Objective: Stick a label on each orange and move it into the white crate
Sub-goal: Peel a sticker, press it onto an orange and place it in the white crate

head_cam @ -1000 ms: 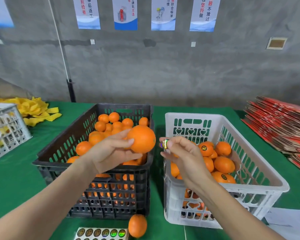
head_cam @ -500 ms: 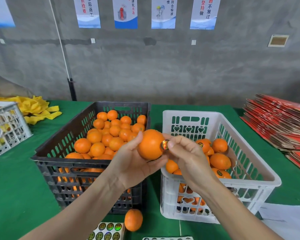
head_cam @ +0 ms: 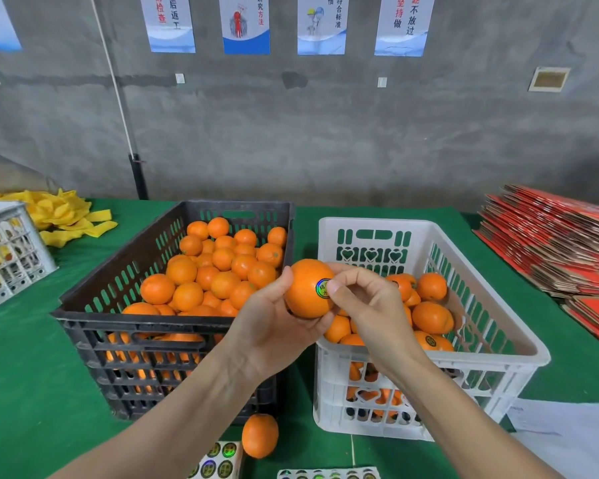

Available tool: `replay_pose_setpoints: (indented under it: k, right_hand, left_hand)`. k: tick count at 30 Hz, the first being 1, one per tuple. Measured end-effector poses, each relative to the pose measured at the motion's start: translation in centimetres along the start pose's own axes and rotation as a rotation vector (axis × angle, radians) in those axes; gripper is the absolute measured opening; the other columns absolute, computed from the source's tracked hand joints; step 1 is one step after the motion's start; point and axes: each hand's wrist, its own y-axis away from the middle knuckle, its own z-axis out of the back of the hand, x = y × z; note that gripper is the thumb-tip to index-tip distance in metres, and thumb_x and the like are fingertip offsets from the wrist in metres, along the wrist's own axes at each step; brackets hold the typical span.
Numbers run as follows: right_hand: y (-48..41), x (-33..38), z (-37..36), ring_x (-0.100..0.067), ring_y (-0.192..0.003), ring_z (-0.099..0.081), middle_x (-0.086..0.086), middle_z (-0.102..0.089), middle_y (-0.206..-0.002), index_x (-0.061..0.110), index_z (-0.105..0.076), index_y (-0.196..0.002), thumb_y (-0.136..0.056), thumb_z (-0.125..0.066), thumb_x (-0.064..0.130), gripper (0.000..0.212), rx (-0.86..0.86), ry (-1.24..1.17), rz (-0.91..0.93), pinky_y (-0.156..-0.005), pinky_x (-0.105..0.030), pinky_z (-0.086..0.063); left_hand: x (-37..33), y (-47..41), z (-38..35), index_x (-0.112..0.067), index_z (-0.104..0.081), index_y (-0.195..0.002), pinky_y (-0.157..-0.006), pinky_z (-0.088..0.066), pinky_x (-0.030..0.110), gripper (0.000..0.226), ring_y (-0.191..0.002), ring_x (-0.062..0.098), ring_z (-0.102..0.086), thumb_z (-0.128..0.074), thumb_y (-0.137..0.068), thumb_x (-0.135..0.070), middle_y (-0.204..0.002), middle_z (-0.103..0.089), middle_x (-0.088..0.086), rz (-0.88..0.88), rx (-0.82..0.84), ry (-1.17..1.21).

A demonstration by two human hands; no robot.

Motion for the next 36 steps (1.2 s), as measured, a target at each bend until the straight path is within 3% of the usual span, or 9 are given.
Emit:
replay_pose_setpoints:
  k: [9,13,15,18,21,24,28,33,36]
  right_hand:
    - [0.2,-0.5,-1.0,-0.017,-0.109,-0.059,-0.006,-0.058,-0.122,0.011,-0.061,-0.076,-0.090,-0.058,0.006,0.015,-0.132,-0.041,0.031,-0.096,-0.048,-0.047]
    - [0.3,-1.3,-1.5,-0.031,-0.097,-0.064,-0.006,-0.058,-0.123,0.012,-0.059,-0.080,-0.090,-0.059,0.010,0.010,-0.214,-0.045,0.057,-0.087,-0.053,-0.050]
    - [0.3,-1.7,-1.6,-0.028,-0.085,-0.064,-0.001,-0.058,-0.120,0.011,-0.058,-0.081,-0.089,-0.061,0.009,0.009,-0.251,-0.038,0.066,-0.084,-0.045,-0.053]
    - [0.4,-2.1,-1.7,-0.011,-0.089,-0.057,0.009,-0.054,-0.116,0.004,-0.058,-0.082,-0.087,-0.063,0.005,0.007,-0.280,-0.031,0.075,-0.074,-0.012,-0.049]
    - [0.7,-2.5,-1.4,0.016,-0.088,-0.057,-0.002,-0.055,-0.117,0.002,-0.059,-0.078,-0.084,-0.064,0.000,0.008,-0.267,-0.015,0.089,-0.072,-0.002,-0.041]
    - [1.0,-2.8,-1.2,0.018,-0.098,-0.054,0.002,-0.055,-0.114,0.007,-0.060,-0.082,-0.081,-0.068,0.001,0.010,-0.231,-0.009,0.088,-0.074,-0.001,-0.040]
    - [0.0,-2.9,-0.3,-0.003,-0.094,-0.065,0.000,-0.048,-0.121,0.025,-0.043,-0.121,-0.074,-0.075,-0.002,0.063,-0.117,-0.189,-0.003,-0.079,-0.017,-0.053]
    - [-2.8,-2.2,1.1,0.006,-0.100,-0.056,0.008,-0.050,-0.124,0.027,-0.042,-0.134,-0.081,-0.073,0.014,0.063,0.319,0.253,0.047,-0.075,-0.012,-0.049]
    - [-6.3,-2.4,2.5,-0.002,-0.101,-0.055,0.013,-0.053,-0.119,0.033,-0.050,-0.125,-0.072,-0.080,0.028,0.062,0.295,0.434,0.101,-0.076,-0.015,-0.047]
  left_hand:
    - [0.5,-0.2,-0.5,0.002,-0.049,-0.131,-0.079,-0.059,0.044,0.064,-0.105,0.038,-0.066,-0.061,-0.077,-0.029,-0.119,-0.064,0.027,-0.020,0.049,0.094]
    - [0.7,-0.3,-0.6,0.002,-0.043,-0.136,-0.081,-0.058,0.045,0.068,-0.107,0.039,-0.065,-0.059,-0.077,-0.029,-0.123,-0.061,0.028,-0.035,0.053,0.096]
    - [1.0,-0.4,-0.6,0.002,-0.042,-0.137,-0.087,-0.054,0.045,0.070,-0.110,0.039,-0.063,-0.057,-0.077,-0.030,-0.126,-0.059,0.028,-0.046,0.041,0.085]
    - [1.2,-0.5,-0.3,0.001,-0.043,-0.137,-0.088,-0.052,0.045,0.068,-0.112,0.038,-0.063,-0.055,-0.078,-0.031,-0.126,-0.060,0.026,-0.070,0.037,0.078]
    - [1.3,-0.5,0.1,-0.001,-0.043,-0.138,-0.096,-0.047,0.047,0.066,-0.118,0.038,-0.058,-0.054,-0.079,-0.029,-0.132,-0.055,0.027,-0.073,0.036,0.055]
    - [1.5,-1.0,0.3,-0.001,-0.044,-0.137,-0.098,-0.045,0.045,0.067,-0.111,0.036,-0.060,-0.057,-0.080,-0.033,-0.130,-0.057,0.024,-0.092,0.028,-0.030]
    - [1.5,-1.9,1.0,-0.005,-0.046,-0.134,-0.086,-0.052,0.040,0.065,-0.096,0.030,-0.064,-0.063,-0.076,-0.028,-0.114,-0.063,0.020,-0.147,0.011,-0.029]
    - [0.7,-3.1,1.6,-0.009,-0.052,-0.132,-0.094,-0.049,0.043,0.053,-0.114,0.033,-0.060,-0.059,-0.082,-0.026,-0.124,-0.062,0.017,-0.158,0.063,-0.178]
    - [-0.8,-4.2,1.0,-0.018,-0.055,-0.126,-0.091,-0.051,0.038,0.047,-0.113,0.027,-0.063,-0.056,-0.086,-0.043,-0.121,-0.067,0.008,-0.184,0.005,-0.567]
